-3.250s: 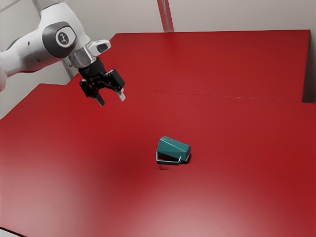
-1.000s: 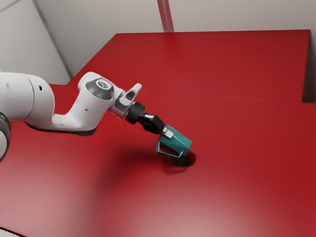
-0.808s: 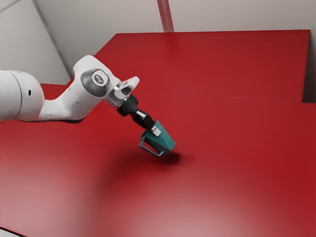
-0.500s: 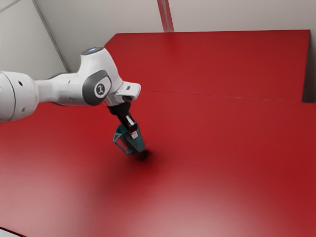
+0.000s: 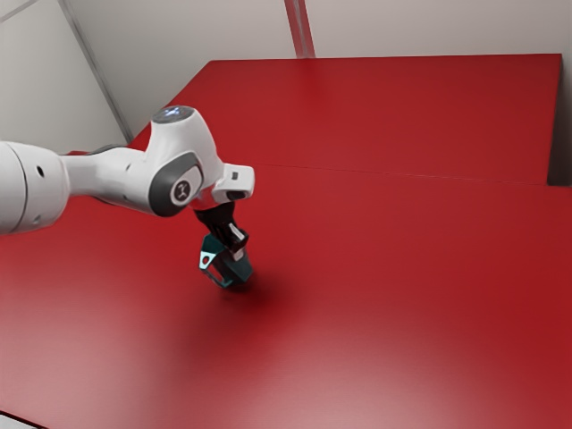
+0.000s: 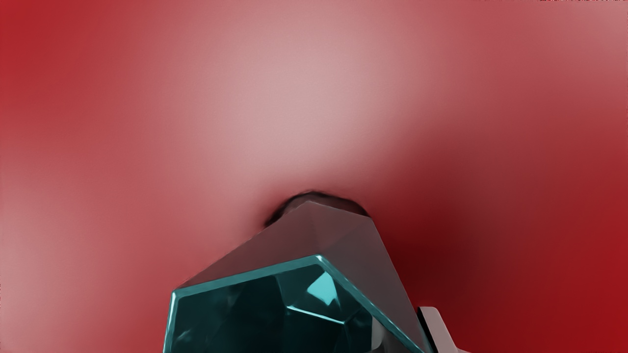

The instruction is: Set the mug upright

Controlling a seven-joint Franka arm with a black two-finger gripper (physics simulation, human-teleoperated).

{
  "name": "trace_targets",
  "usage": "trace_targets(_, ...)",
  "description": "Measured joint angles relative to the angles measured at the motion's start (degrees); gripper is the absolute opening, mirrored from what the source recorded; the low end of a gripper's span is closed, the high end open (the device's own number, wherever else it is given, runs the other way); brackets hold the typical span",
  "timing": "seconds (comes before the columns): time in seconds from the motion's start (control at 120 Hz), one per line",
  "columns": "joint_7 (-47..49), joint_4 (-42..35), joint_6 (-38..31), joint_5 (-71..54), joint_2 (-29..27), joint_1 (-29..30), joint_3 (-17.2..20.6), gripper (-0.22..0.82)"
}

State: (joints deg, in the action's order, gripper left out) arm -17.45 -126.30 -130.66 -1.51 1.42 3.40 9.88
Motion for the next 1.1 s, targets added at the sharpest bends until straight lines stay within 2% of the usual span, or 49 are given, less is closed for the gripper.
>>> trace_targets(0.45, 6.39, -2.13, -1.91, -0.89, -0.07, -0.50, 0.29, -0.17)
trace_targets(0.625, 7.10, -2.33, -1.90, -0.56, -0.24, 0.16, 0.63, 0.20)
trace_targets(0.733, 7.43, -2.61, -1.84, -0.48, -0.95, 0.71, 0.99, 0.36)
trace_targets(0.842, 7.71, -2.73, -1.14, -0.44, -3.09, 1.47, 1.55, 0.46)
trace_targets(0.967, 7.98, -1.10, 1.51, -0.43, -6.12, 1.10, 2.37, 0.52)
trace_targets(1.033, 8.03, 2.31, 4.08, -0.27, -6.68, 0.16, 2.49, 0.55)
trace_targets(1.1, 8.25, 9.33, 7.92, 0.08, -5.64, -0.08, 2.56, 0.56)
